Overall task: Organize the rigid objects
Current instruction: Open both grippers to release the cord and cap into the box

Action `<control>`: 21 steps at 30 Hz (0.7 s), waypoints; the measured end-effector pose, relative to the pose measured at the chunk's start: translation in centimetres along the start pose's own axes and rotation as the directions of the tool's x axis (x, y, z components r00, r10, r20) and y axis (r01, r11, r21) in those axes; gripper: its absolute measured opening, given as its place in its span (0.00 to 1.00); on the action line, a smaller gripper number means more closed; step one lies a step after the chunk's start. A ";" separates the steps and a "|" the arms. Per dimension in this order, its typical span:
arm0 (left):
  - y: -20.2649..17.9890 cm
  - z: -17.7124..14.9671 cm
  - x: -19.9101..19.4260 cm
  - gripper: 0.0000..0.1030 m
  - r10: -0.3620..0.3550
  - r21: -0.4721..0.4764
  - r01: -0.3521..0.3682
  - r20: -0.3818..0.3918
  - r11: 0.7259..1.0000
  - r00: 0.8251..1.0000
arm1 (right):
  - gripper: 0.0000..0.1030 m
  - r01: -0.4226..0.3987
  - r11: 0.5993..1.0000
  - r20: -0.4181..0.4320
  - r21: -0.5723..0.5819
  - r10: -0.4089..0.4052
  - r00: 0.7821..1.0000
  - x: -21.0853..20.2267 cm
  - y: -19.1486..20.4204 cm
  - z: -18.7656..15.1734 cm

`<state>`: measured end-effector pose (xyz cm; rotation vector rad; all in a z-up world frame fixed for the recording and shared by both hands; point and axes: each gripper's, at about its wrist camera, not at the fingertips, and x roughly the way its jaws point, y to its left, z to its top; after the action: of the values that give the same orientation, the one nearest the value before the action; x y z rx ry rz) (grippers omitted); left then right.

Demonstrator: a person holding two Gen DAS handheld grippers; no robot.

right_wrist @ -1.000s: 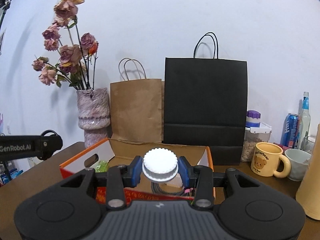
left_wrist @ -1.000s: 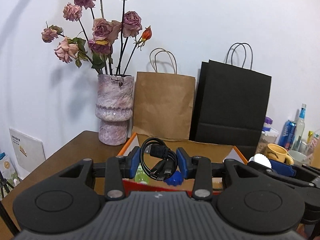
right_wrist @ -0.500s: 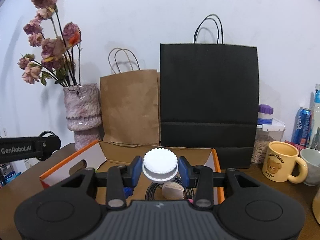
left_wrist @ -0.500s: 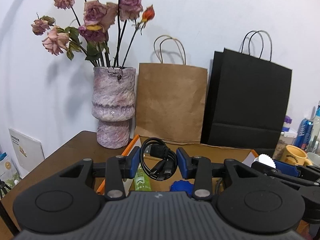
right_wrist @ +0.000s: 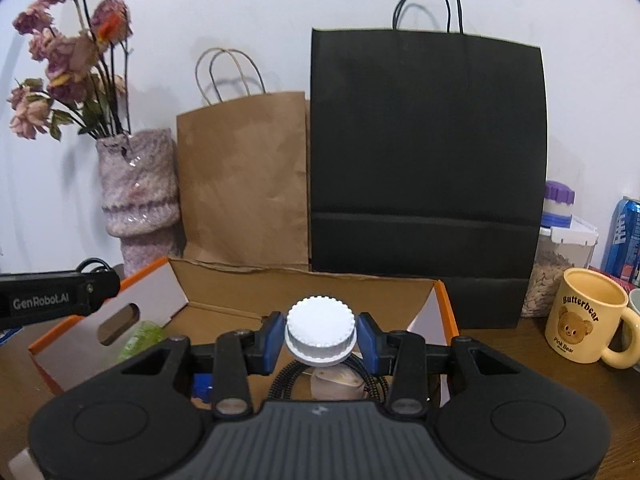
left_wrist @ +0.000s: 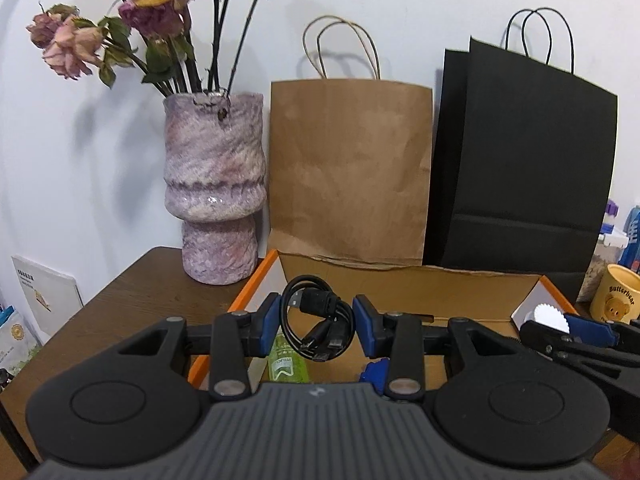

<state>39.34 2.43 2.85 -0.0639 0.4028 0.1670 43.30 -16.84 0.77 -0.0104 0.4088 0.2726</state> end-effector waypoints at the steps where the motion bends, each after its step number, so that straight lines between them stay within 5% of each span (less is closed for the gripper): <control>1: 0.0 -0.1 0.2 0.39 0.002 0.004 -0.002 -0.007 1.000 1.000 | 0.38 0.001 1.000 -0.008 -0.001 -0.001 1.000 0.2 -0.1 -0.2; 17: -0.2 -0.8 1.0 0.41 0.004 0.040 -0.003 -0.039 0.999 0.999 | 0.38 0.023 1.000 -0.042 -0.020 -0.024 0.999 0.4 -0.1 -1.3; 20: -0.2 -0.8 0.8 0.64 0.003 0.039 -0.002 -0.026 0.999 1.000 | 0.47 0.031 0.999 -0.041 -0.019 -0.032 0.999 0.4 -0.1 -1.4; 21: -0.2 -0.8 0.7 0.83 0.013 0.040 -0.012 -0.018 0.999 1.000 | 0.59 0.036 0.999 -0.039 -0.017 -0.036 0.999 0.4 -0.1 -1.4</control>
<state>39.68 2.26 1.87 -0.0238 0.4242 0.1705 43.12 -16.95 -0.63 -0.0387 0.4447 0.2403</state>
